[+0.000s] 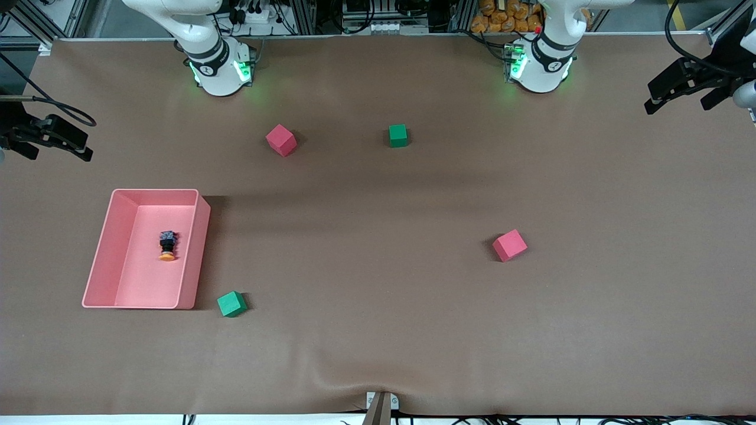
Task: Place and upright button with both arms
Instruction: 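Reach the right gripper toward the button inside the pink tray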
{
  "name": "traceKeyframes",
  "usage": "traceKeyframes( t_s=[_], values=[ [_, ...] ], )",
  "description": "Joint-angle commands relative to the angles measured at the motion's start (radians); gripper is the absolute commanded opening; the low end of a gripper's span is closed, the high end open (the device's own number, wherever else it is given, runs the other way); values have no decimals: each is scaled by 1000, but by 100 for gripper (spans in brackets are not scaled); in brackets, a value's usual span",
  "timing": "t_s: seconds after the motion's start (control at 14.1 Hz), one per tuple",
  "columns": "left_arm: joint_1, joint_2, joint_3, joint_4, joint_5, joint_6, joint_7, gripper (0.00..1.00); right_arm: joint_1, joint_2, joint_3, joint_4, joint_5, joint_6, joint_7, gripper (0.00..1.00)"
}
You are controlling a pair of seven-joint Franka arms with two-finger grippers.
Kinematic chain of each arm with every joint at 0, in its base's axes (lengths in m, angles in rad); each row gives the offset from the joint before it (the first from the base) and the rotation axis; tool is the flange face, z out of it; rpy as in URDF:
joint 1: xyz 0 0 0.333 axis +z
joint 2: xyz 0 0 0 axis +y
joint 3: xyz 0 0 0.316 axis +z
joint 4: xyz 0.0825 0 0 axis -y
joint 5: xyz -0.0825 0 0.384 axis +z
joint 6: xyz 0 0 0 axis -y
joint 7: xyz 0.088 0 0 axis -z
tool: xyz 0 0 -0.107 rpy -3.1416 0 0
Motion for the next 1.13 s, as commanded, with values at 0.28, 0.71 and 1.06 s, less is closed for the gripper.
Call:
traceKeyframes(
  t_s=[0.28,0.71,1.06],
  values=[
    [2,7,-4,18,26,-16,10,100,-1,-10,-2,-2,19,-11,-11,100],
    [-5,7,-5,17,44,-16,16,100,5,81,-2,-8,19,-20,-14,100],
    [-5,7,-5,15,44,-16,18,100,-12,226,-3,-37,10,56,-110,100]
  ],
)
